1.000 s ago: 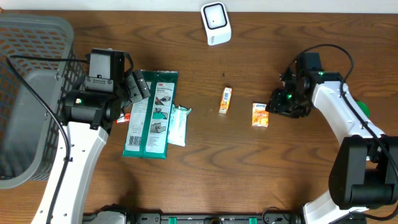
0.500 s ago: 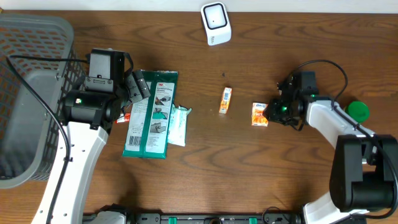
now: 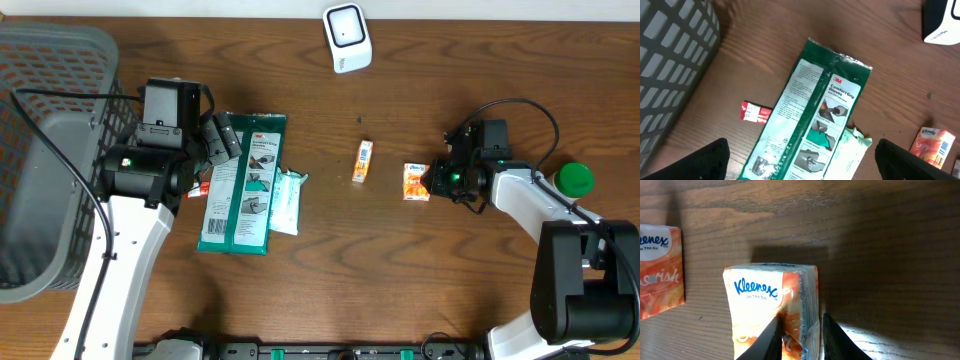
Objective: Scan the item barcode
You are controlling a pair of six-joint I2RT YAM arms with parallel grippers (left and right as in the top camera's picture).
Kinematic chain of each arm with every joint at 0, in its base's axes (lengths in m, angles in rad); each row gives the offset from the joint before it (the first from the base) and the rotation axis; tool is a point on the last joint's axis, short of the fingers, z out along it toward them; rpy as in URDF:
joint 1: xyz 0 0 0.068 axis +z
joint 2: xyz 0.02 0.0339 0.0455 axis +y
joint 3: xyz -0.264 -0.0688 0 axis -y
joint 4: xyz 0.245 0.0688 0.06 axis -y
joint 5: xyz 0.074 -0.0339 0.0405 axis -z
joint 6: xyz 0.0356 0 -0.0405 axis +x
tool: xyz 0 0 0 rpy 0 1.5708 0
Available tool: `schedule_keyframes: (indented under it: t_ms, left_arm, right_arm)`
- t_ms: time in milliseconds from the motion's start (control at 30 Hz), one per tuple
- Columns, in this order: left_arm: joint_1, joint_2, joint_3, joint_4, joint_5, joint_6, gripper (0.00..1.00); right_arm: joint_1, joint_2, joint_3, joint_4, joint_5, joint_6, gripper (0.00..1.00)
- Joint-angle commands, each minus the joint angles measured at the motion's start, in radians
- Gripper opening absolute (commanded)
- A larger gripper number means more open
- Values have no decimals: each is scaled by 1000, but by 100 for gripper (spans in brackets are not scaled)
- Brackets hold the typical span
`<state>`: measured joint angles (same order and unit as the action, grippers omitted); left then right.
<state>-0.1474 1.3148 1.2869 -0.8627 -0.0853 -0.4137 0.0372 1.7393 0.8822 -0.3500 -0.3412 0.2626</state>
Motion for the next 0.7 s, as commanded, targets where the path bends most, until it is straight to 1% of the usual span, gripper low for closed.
schedule_keyframes:
  t_ms: [0, 133, 667]
  left_arm:
    - [2, -2, 13, 1, -13, 16, 93]
    - [2, -2, 13, 1, -13, 16, 93]
    - [2, -2, 13, 0, -13, 16, 93]
  right_arm:
    - [17, 19, -27, -5, 36, 6, 22]
    - [17, 19, -27, -5, 37, 6, 20]
    - [17, 19, -27, -1, 37, 6, 22]
